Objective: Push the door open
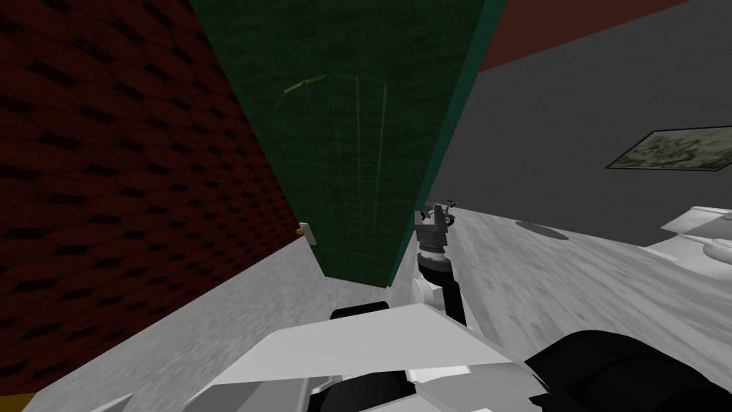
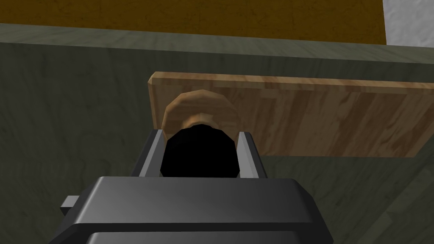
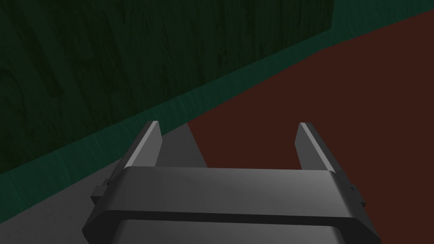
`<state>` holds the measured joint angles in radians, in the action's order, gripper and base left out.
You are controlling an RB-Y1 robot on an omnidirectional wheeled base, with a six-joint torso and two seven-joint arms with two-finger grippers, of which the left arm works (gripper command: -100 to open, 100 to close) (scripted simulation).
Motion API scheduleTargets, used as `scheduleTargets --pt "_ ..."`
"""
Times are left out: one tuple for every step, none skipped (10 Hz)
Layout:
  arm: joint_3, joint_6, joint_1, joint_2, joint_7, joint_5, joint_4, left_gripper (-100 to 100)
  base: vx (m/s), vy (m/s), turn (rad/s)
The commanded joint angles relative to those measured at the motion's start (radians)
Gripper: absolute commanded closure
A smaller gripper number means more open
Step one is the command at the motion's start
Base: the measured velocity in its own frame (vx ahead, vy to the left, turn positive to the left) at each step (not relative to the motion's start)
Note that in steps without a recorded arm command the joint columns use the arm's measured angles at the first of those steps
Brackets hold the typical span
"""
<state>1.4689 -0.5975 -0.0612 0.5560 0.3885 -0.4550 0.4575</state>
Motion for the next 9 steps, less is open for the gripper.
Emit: scheduleTargets --pt "0.030 -0.015 0.003 0.014 0.018 -0.009 -0.014 100 0.003 0.113 -0.081" --pt "0.030 -0.015 0.003 0.014 0.018 -0.009 -0.014 100 0.000 0.084 -0.045" --pt "0.026 -0.014 0.002 0.009 0.014 -0.008 -0.017 100 0.001 0.035 -0.006" --pt "0.064 -0.025 0.001 0.012 0.043 -0.019 -0.013 100 -0.011 0.125 -0.088" --pt "0.064 -0.025 0.001 0.012 0.043 -0.019 -0.013 100 -0.020 0.140 -0.054" --pt "0.064 -0.025 0.001 0.012 0.043 -0.019 -0.013 100 -0.024 0.071 -0.006" --pt "0.096 -0.037 0.000 0.014 0.066 -0.027 -0.016 100 -0.035 0.108 -0.062" --pt "0.121 -0.047 0.000 0.017 0.085 -0.034 -0.019 100 -0.042 0.165 -0.101" --pt "0.134 -0.052 0.000 0.018 0.094 -0.038 -0.020 100 -0.013 0.179 -0.070"
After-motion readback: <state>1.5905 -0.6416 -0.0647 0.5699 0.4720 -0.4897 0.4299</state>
